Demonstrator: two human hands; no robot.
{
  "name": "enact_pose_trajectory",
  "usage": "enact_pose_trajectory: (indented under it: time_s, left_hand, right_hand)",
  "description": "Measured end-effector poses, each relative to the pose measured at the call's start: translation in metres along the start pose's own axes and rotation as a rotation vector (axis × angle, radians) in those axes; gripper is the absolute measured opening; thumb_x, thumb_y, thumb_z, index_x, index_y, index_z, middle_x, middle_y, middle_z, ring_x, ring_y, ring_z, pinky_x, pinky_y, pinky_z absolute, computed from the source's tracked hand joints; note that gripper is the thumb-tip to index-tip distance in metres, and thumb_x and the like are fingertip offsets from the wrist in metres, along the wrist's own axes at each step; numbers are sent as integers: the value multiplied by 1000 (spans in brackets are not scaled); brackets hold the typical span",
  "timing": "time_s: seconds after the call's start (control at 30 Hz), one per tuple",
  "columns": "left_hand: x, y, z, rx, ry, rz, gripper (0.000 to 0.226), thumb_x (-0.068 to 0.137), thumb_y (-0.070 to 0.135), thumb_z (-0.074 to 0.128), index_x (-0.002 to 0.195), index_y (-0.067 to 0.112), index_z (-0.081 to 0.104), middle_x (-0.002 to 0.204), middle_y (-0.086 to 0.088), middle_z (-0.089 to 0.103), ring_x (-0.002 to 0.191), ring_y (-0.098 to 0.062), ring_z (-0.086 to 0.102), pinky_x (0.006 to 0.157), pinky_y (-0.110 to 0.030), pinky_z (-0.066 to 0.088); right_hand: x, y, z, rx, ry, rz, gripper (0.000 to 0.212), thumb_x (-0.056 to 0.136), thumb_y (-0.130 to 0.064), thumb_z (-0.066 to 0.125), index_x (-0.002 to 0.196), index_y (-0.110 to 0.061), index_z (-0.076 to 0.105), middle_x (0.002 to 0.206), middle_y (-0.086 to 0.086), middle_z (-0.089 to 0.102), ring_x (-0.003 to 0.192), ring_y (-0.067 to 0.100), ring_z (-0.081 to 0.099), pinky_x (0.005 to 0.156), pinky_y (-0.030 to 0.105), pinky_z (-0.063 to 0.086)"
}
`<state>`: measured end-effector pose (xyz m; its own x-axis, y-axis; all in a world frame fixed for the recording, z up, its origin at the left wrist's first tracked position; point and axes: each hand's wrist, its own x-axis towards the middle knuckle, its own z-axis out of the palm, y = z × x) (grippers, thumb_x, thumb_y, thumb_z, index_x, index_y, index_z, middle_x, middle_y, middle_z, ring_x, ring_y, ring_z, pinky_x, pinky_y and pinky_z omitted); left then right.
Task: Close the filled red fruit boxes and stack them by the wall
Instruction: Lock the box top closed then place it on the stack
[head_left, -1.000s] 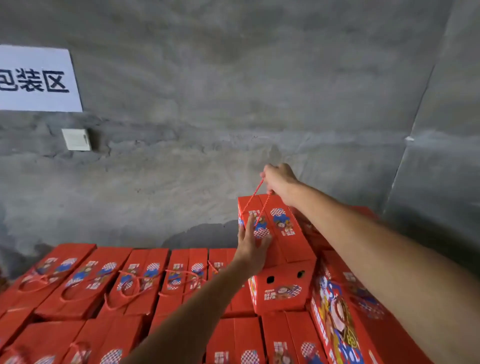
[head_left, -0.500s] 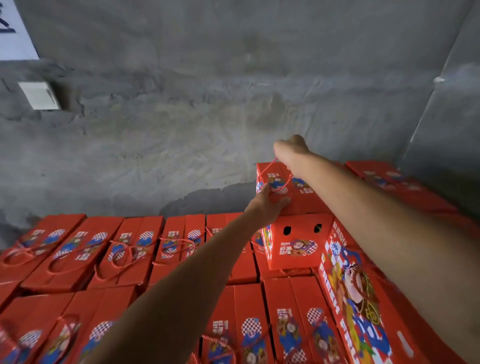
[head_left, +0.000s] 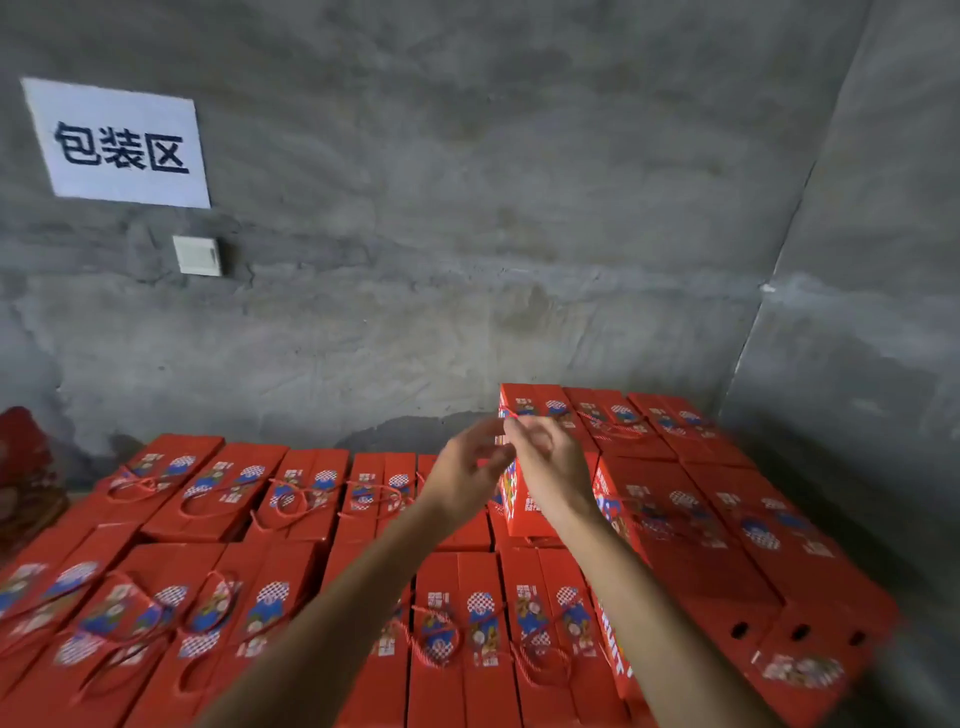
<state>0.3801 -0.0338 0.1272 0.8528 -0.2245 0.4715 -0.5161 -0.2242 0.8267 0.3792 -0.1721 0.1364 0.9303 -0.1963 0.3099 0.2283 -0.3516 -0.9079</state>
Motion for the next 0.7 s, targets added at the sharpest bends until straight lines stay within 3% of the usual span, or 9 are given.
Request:
enact_pose_trajectory:
  time_s: [0.07, 0.17, 0.4, 0.57, 0.7]
  left_hand:
    - [-46, 14, -29, -69, 68, -35, 22, 102, 12, 61, 115, 28, 68, 106, 12, 75, 99, -11, 72, 78, -36, 61]
    - [-118, 19, -85, -130, 173, -121, 18, 102, 17, 63, 119, 17, 68, 106, 5, 76, 96, -17, 74, 76, -41, 61]
    - [-295, -9, -255, -34, 248, -209, 39, 93, 51, 65, 124, 27, 67, 118, 11, 73, 102, -17, 74, 80, -36, 62]
    - [-406, -34, -403, 2, 388, -303, 19, 100, 19, 65, 118, 23, 69, 112, 3, 75, 91, -21, 75, 76, -42, 61]
    - [-485, -26, -494, 97, 430, -350, 20, 101, 12, 63, 119, 19, 68, 110, -1, 75, 92, -19, 75, 79, -36, 60]
  right_hand:
    - [-46, -17, 9, -51, -46, -87, 36, 93, -48, 71, 120, -24, 70, 112, -16, 72, 107, -2, 66, 95, 23, 53]
    - [-117, -44, 42, -36, -141, -141, 40, 90, -50, 75, 122, -27, 69, 114, -15, 72, 106, -4, 66, 92, 21, 52]
    - [-265, -108, 187, 131, -303, -93, 48, 85, -60, 72, 122, -29, 67, 107, -14, 74, 102, -4, 68, 86, 13, 51]
    - [-365, -158, 339, 242, -295, -5, 37, 87, -49, 77, 114, -26, 68, 102, -7, 76, 98, 2, 71, 84, 19, 54]
    - [-446, -193, 454, 306, -441, 92, 42, 91, -40, 75, 122, -13, 66, 109, 2, 76, 104, 13, 72, 89, 28, 56]
